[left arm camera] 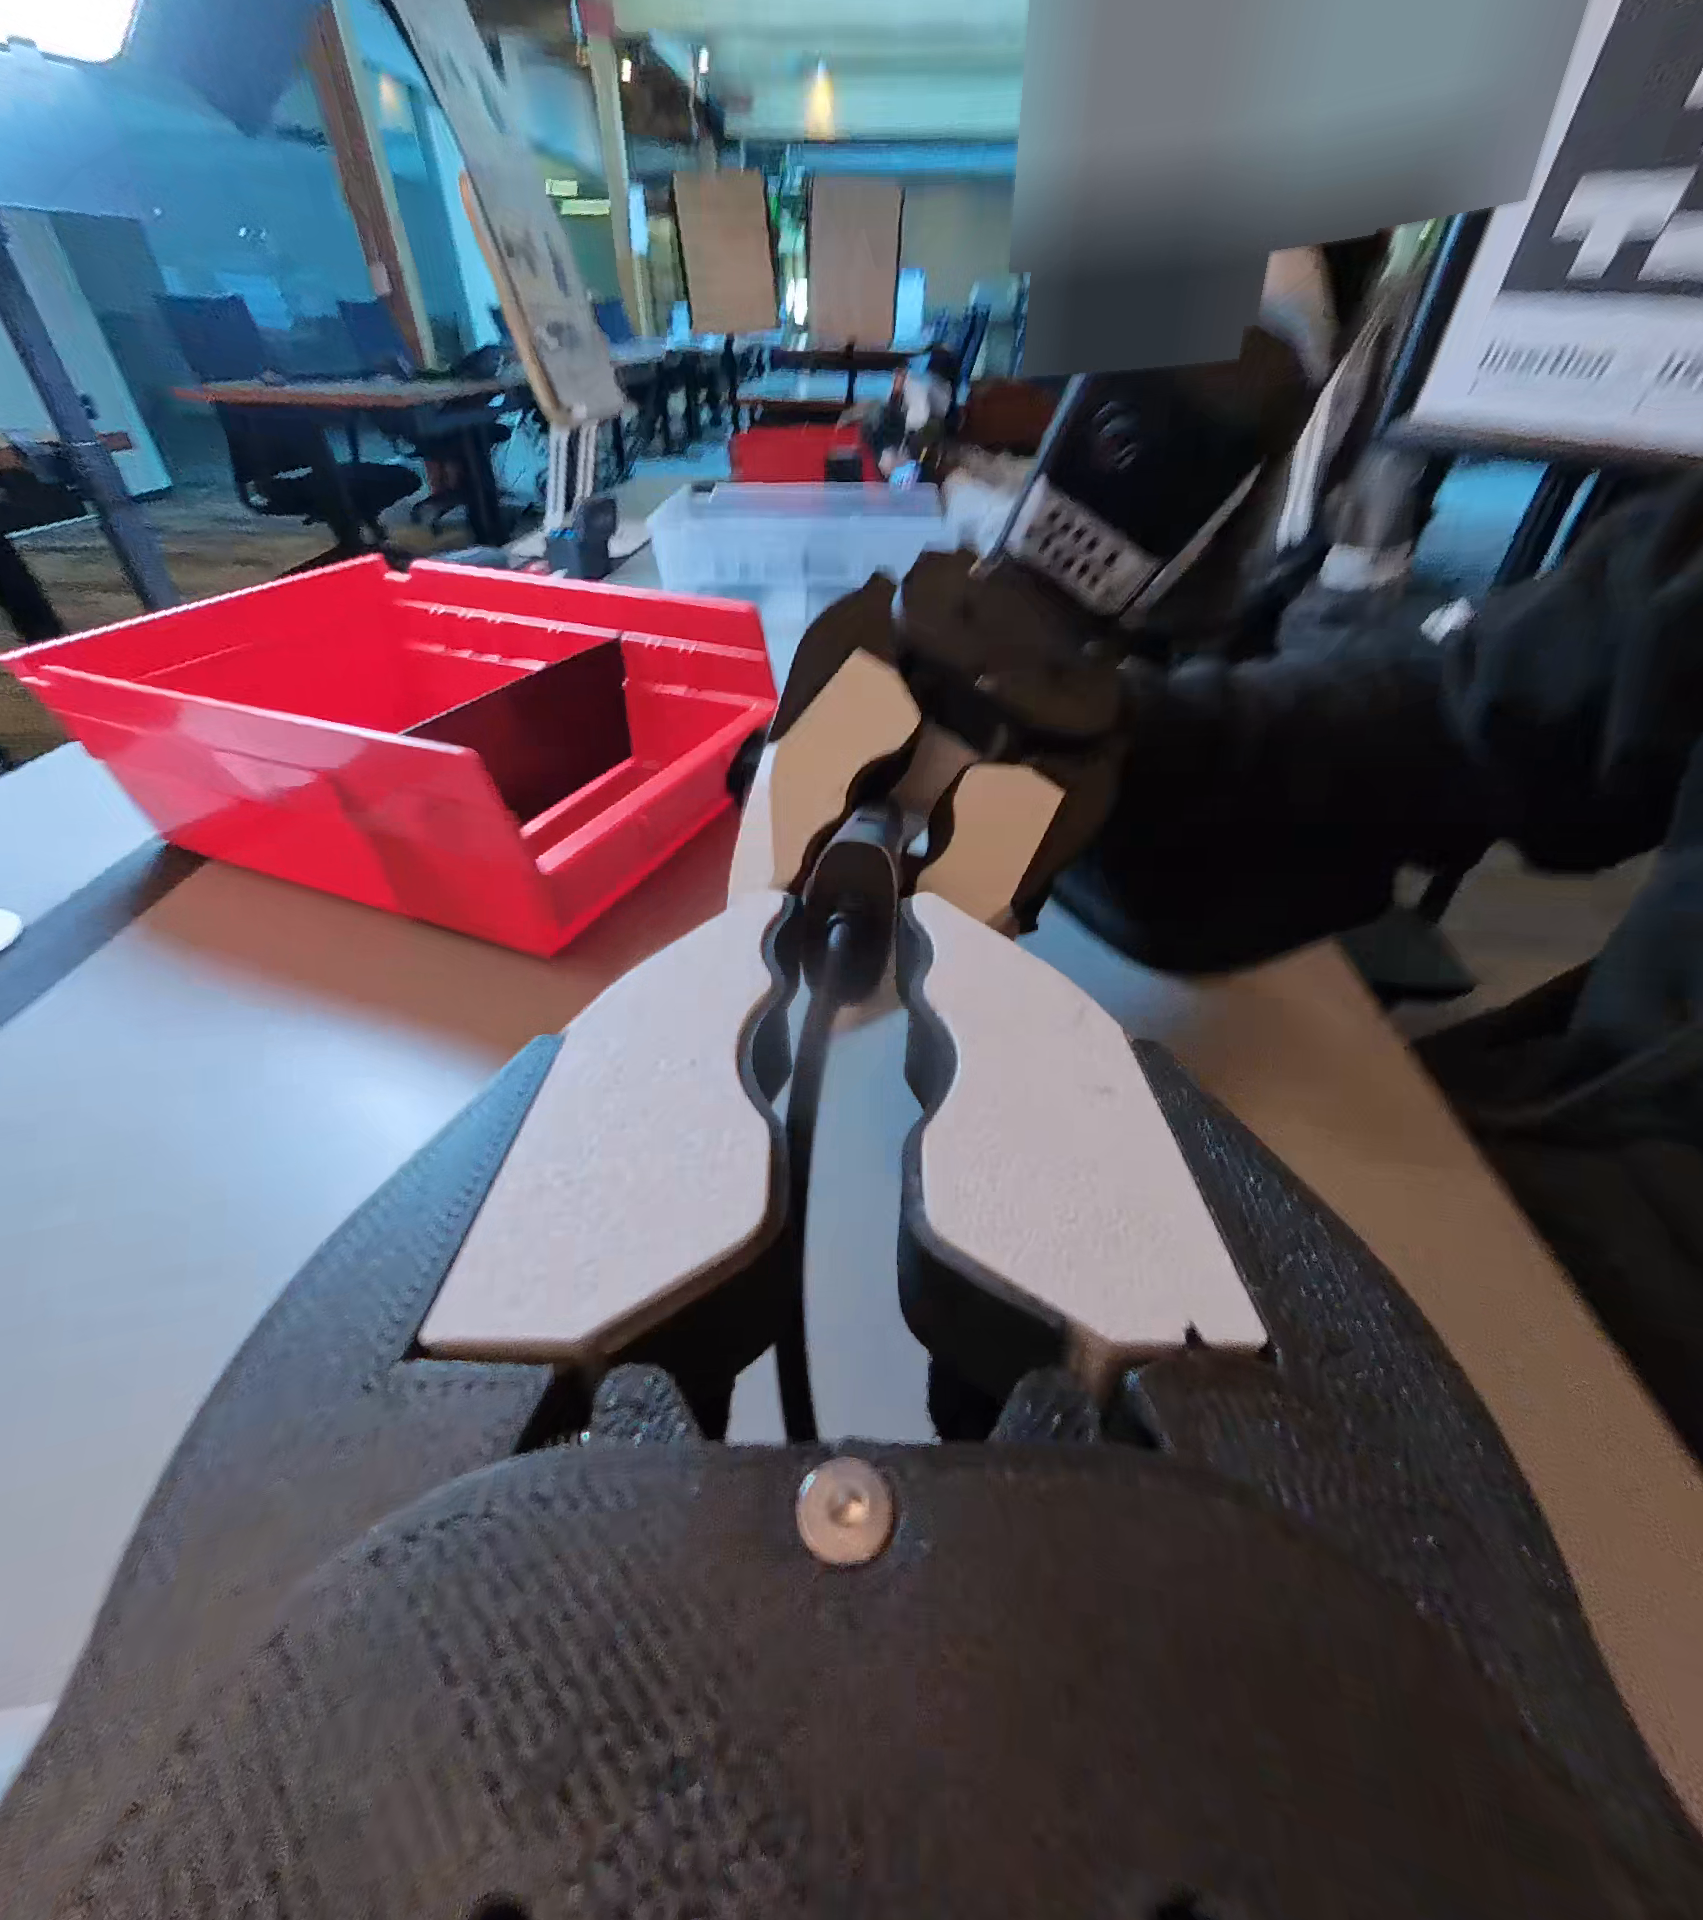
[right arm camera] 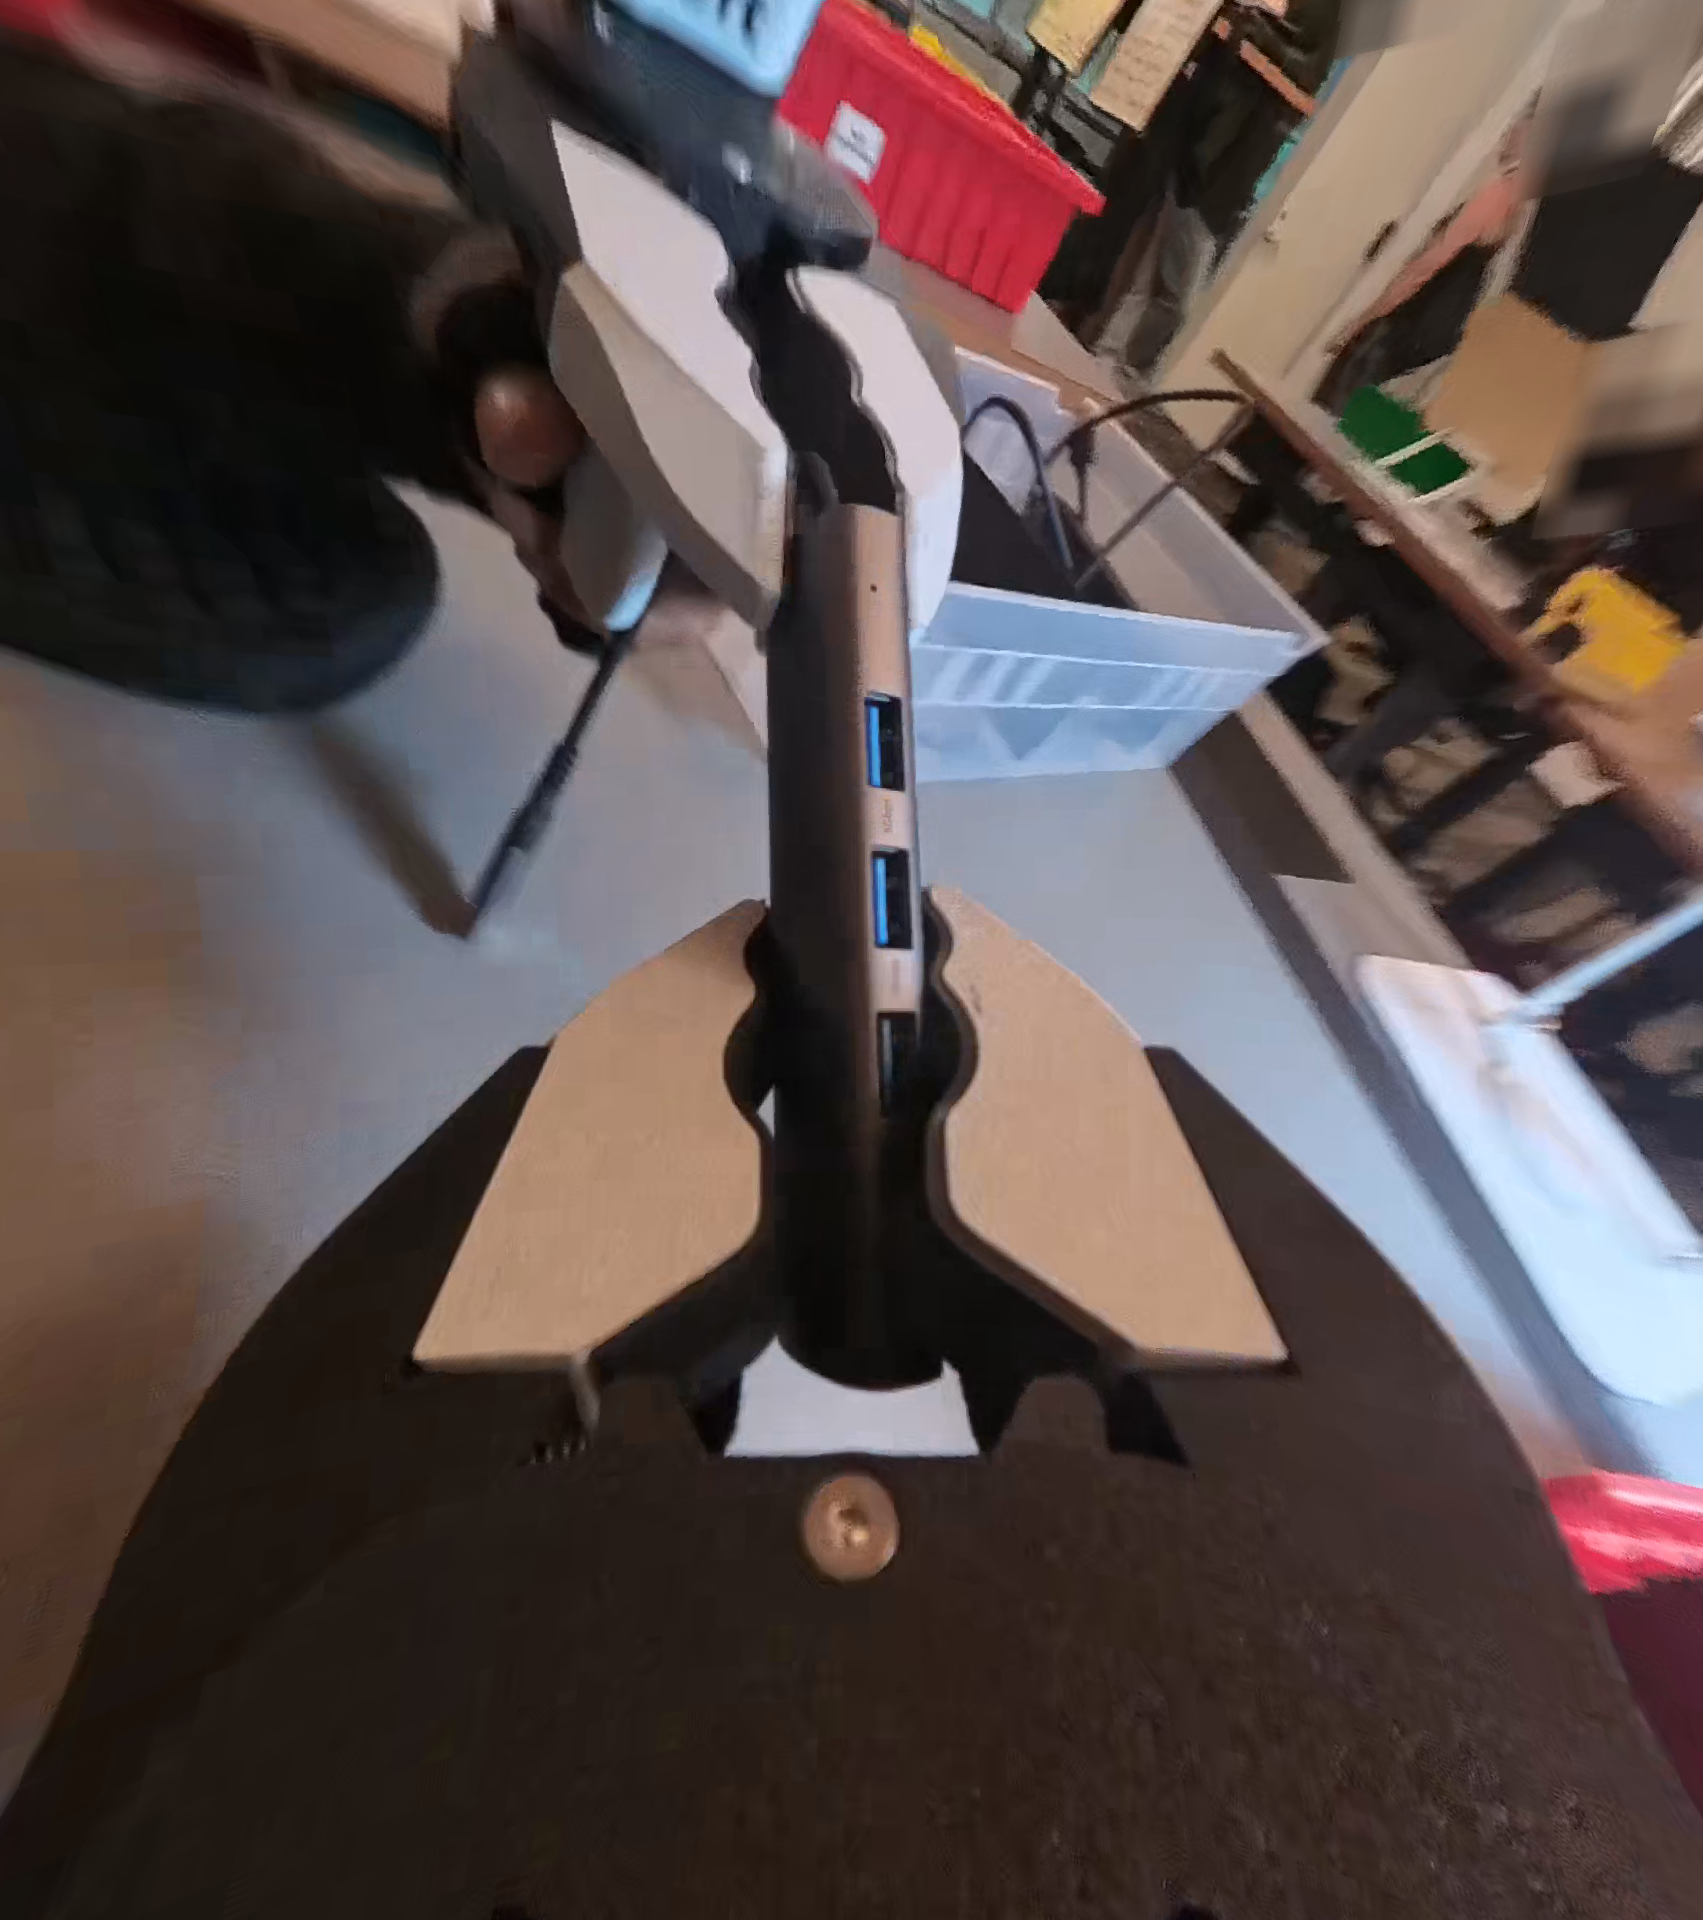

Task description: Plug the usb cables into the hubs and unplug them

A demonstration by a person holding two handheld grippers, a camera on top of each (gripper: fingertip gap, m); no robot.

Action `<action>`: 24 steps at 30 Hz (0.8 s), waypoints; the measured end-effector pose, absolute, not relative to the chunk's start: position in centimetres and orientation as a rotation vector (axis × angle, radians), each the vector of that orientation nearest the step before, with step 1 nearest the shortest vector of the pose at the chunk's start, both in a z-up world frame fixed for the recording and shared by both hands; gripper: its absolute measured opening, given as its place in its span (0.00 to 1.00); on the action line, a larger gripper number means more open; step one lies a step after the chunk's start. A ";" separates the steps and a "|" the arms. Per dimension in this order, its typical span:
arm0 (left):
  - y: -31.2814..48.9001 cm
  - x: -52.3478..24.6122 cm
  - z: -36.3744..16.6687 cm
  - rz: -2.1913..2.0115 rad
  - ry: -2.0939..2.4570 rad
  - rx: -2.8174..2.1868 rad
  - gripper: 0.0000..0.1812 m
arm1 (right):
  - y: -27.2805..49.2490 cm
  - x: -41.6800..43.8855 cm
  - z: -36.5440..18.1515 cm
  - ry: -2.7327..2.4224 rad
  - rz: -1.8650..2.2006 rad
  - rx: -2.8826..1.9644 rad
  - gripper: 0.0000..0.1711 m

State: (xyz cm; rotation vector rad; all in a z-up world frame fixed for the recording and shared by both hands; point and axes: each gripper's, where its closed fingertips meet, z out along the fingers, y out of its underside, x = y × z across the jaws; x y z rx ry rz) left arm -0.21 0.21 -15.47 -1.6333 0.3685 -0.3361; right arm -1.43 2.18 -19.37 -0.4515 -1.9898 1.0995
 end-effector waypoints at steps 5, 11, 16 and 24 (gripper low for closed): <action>0.7 -2.3 -17.9 0.151 0.477 -1.815 0.18 | 4.4 -2.6 -18.7 -1.867 0.645 -0.322 0.13; 0.9 -2.5 -18.1 0.362 0.537 -1.820 0.21 | 5.5 -3.3 -20.5 -1.904 0.335 -0.277 0.12; 1.4 -2.6 -19.8 0.539 0.645 -1.871 0.17 | 3.5 -2.4 -20.5 -1.960 0.423 -0.238 0.12; 1.2 0.1 -17.3 0.233 0.580 -1.691 0.12 | 0.6 1.0 -14.4 -1.833 1.309 -0.341 0.14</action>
